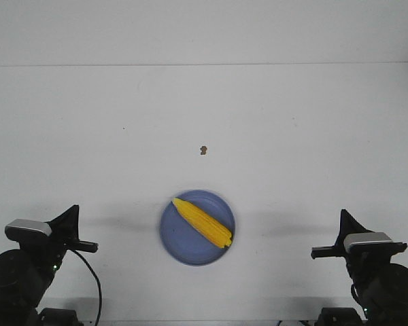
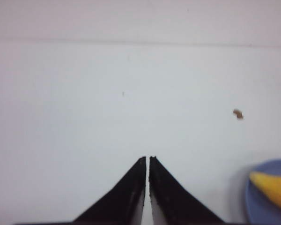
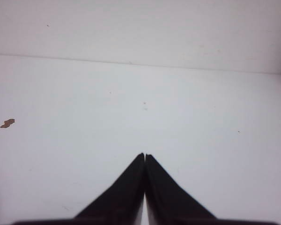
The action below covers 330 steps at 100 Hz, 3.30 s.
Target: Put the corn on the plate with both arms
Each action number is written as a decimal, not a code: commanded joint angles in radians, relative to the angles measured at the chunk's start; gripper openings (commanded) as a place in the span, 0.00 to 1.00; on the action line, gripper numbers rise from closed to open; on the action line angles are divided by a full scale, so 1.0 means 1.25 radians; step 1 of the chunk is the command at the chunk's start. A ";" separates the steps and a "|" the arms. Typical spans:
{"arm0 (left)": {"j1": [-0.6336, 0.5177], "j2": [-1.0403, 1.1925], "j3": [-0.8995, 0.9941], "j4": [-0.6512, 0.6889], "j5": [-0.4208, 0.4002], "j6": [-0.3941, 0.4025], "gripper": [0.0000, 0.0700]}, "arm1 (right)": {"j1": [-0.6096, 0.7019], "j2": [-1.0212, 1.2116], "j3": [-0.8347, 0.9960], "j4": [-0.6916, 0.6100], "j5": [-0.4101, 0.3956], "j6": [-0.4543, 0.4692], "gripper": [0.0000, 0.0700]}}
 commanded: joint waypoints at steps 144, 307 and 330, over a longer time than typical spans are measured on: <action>0.055 -0.262 -0.457 0.401 -0.002 0.016 0.02 | 0.000 0.002 0.008 0.009 0.003 0.007 0.00; 0.055 -0.262 -0.457 0.401 -0.002 0.016 0.02 | -0.001 -0.181 -0.355 0.482 0.003 0.005 0.00; 0.055 -0.262 -0.457 0.402 -0.002 0.016 0.02 | -0.001 -0.181 -0.456 0.627 0.003 0.051 0.00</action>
